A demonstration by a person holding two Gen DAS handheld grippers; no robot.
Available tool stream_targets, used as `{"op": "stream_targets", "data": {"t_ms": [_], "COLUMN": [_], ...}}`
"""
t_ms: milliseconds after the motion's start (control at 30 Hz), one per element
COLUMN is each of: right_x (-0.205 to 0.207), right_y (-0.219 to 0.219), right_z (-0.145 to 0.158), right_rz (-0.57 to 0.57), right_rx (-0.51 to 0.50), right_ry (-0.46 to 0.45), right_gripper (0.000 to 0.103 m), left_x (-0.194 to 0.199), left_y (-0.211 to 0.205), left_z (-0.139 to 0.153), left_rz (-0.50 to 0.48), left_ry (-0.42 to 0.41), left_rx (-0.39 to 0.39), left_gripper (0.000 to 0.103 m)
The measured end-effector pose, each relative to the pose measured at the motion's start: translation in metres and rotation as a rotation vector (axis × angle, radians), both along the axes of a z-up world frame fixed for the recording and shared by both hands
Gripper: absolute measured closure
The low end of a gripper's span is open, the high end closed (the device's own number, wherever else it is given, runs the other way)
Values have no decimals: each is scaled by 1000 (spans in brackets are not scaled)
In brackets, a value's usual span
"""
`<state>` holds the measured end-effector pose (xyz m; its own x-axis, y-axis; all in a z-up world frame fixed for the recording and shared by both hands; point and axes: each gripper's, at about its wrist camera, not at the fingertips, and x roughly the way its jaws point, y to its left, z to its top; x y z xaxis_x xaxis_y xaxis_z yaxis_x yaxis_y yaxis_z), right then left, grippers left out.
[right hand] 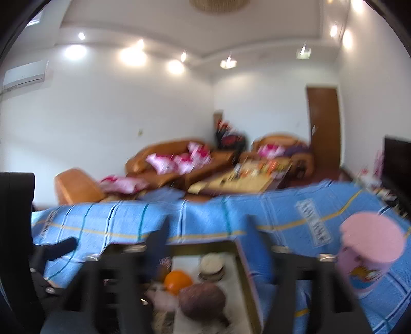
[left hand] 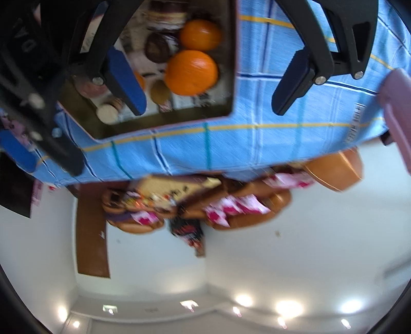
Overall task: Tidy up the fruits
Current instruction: 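Withdraw both open tools up from the tin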
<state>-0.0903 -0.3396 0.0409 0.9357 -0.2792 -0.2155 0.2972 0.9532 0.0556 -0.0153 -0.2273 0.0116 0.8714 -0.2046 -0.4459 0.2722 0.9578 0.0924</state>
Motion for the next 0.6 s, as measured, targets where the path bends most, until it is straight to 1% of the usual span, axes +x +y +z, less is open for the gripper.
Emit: {"op": "stream_targets", "data": {"t_ms": [33,100,233,367,433,600], "right_x": [-5,-10,-9,-16,-20,-32], "right_y": [3,7,16,20,21,24], "right_z": [2,5,6,7,8,7], "right_rz": [7,28,65,84,82,63], "right_rx": [-14,-30,-56,-65,-68,-63], "right_ry": [-33,-63,-58,-80,-94,-118], "right_gripper": [22,22,22,22,22,22], "left_x": [-1,-1,-5,-13,-17,-29], "left_y": [3,10,18,24,28,33], "left_z": [2,4,3,3,3,2], "left_rz": [12,26,28,44,44,36], "left_ry": [-17,-28,-7,-23,-28,-33], "left_rx": [-6,-20,-26,-40,-53,-57], "left_gripper": [0,0,0,0,0,0]}}
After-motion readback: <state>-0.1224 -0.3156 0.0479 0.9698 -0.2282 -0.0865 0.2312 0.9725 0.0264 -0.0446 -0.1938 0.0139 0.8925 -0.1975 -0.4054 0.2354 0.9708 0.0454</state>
